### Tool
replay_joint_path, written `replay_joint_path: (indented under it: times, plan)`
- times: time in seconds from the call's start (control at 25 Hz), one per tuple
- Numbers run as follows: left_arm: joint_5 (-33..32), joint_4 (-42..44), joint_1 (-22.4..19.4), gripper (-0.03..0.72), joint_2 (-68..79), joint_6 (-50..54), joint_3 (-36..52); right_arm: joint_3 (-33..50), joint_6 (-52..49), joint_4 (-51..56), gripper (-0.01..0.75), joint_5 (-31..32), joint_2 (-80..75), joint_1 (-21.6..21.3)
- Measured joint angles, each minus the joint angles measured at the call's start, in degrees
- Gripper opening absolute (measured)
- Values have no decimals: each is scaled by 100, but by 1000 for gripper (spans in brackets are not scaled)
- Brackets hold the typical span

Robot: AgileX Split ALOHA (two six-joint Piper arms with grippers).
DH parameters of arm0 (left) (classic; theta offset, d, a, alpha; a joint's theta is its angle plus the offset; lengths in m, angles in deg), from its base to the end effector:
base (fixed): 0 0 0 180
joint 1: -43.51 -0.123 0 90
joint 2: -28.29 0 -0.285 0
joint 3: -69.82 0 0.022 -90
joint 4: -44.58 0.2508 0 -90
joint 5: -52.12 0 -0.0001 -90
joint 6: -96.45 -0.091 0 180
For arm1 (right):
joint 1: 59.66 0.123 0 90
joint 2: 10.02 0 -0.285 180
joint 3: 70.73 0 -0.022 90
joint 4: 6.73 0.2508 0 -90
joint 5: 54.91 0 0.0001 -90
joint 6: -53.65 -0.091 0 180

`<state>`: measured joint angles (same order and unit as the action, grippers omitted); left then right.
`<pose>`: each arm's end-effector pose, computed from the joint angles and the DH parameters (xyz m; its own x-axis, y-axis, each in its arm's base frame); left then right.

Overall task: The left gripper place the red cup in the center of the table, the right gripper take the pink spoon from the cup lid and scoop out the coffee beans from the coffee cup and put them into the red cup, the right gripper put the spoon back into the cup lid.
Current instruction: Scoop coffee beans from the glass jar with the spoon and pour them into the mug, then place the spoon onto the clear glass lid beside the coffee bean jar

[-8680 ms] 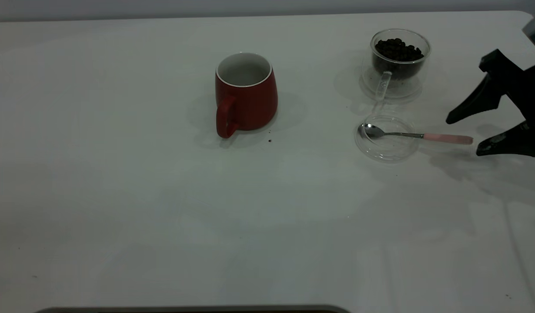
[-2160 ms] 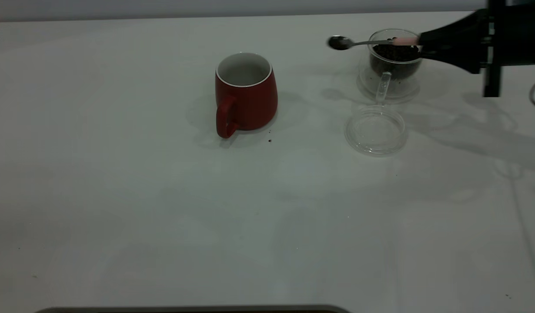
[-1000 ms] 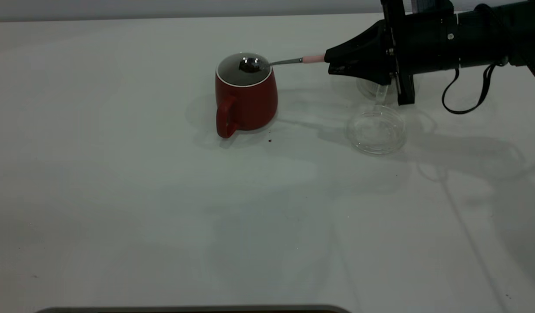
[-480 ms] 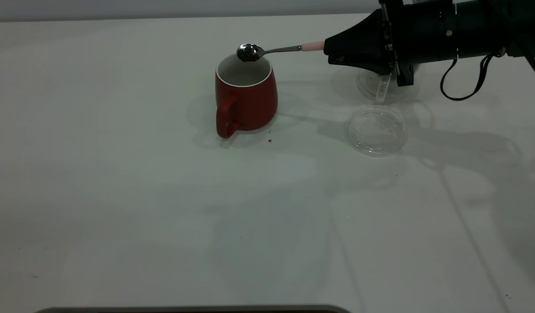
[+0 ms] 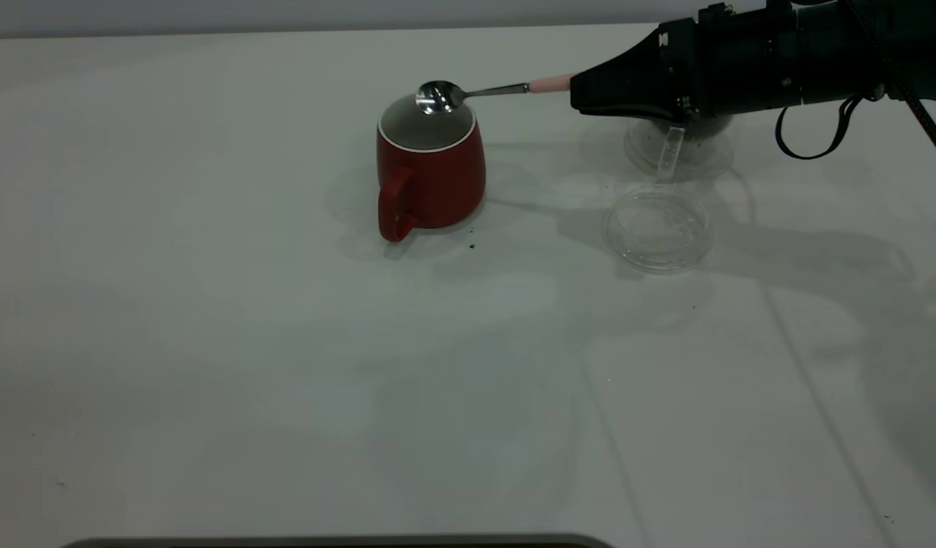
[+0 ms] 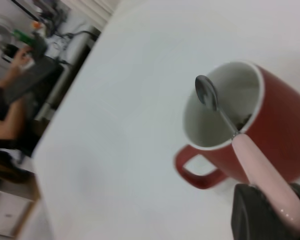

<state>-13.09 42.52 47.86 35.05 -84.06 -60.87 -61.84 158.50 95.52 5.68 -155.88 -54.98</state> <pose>-0.0097 -0.0022 0.2675 -0.5181 0.0332 -0.8546 0.1004 0.9947 -0.0222 0.3894 0.1096 0.0323 -0.7873 0.0179 -0.6163 -0.5353 0.4761 0.6977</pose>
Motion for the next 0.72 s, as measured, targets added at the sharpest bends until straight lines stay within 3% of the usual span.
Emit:
replay_joint_path:
  times: [0.36,0.52,0.72]
  plan:
    - [0,0,0,569,0,0,0,92,-2408,-1471,113,343,739,-366]
    - [0,0,0,569,0,5,0,837,-2932,-1560,113,142,1324,-765]
    - [0,0,0,569,0,13,0,2299,-2505,-719,113,-171,1651,-1284]
